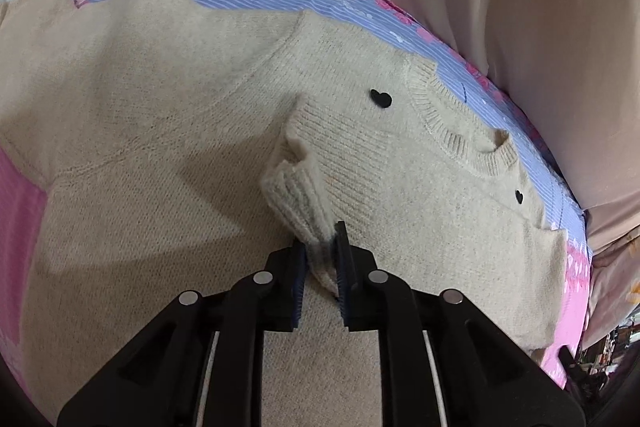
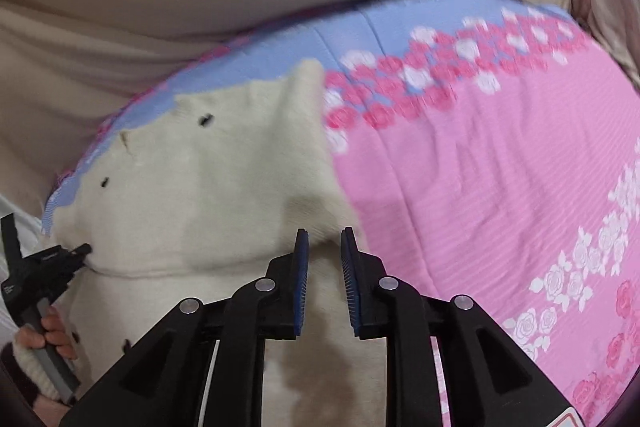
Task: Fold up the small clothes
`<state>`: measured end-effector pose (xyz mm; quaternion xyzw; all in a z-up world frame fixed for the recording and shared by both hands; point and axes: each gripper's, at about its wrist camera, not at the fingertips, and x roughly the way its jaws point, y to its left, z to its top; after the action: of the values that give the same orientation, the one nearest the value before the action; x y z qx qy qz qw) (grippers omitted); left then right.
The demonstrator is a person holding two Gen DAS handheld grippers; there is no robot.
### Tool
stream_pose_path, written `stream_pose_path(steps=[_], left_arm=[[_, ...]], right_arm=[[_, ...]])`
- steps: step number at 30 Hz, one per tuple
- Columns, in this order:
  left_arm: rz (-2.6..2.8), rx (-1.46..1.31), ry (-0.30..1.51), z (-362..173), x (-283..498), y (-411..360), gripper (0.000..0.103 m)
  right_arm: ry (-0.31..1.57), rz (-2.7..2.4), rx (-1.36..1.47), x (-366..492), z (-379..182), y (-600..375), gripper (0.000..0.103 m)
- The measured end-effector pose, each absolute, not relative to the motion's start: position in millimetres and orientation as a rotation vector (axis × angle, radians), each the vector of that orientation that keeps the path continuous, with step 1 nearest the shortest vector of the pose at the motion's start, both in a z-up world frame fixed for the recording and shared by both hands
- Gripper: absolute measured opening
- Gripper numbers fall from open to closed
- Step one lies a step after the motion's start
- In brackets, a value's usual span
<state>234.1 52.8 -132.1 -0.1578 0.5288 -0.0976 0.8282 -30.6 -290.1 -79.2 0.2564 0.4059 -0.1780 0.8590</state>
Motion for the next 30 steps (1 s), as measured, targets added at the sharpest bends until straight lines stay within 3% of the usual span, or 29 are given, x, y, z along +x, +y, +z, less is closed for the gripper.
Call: stream_pose_path(steps=[3,6,7,10,11,13,15,16,21,25,29,30], left_arm=[[-0.188,-0.343,1.105,-130.8,229.2,54.6,0.014],[-0.161,-0.361,1.09,-132.2,225.5,59.6,0.014],[-0.164,-0.365,1.089,-132.8,224.9,60.2,0.014],[-0.188,-0.381,1.086,-125.4,223.3,69.1,0.015],[-0.193,-0.41,1.069,-119.8,222.1,77.4,0.016],[-0.158,-0.512,1.011,-105.1,219.6,112.9,0.025],[-0.071,-0.592,0.944,-93.4,221.7,161.5,0.049],[0.004,-0.61,0.914,-89.1,225.3,190.3,0.057],[0.355,-0.627,0.832,-88.5,260.6,328.5,0.067],[0.531,-0.776,0.833,-113.4,285.1,412.1,0.066],[0.583,-0.946,0.806,-135.1,296.8,454.6,0.048],[0.539,-0.959,0.816,-136.1,304.6,457.2,0.02]], right_arm=[[0.882,-0.321,0.525,1.8,-79.8,-288.9,0.013],[0.987,-0.386,0.474,30.4,-117.8,-304.2,0.011],[1.014,-0.388,0.485,32.8,-133.3,-311.7,0.0],[0.979,-0.379,0.542,27.6,-120.5,-316.6,0.0],[0.957,-0.373,0.544,24.4,-110.9,-312.7,0.006],[0.927,-0.352,0.507,18.2,-92.7,-301.0,0.014],[0.919,-0.322,0.481,12.8,-83.2,-291.2,0.016],[0.926,-0.308,0.472,11.2,-81.8,-287.1,0.02],[0.971,-0.272,0.479,-2.1,-84.3,-266.4,0.026],[1.021,-0.259,0.513,-4.4,-93.5,-251.1,0.028],[1.053,-0.247,0.472,-2.6,-93.7,-235.5,0.032],[1.056,-0.245,0.459,-1.7,-92.5,-232.1,0.032]])
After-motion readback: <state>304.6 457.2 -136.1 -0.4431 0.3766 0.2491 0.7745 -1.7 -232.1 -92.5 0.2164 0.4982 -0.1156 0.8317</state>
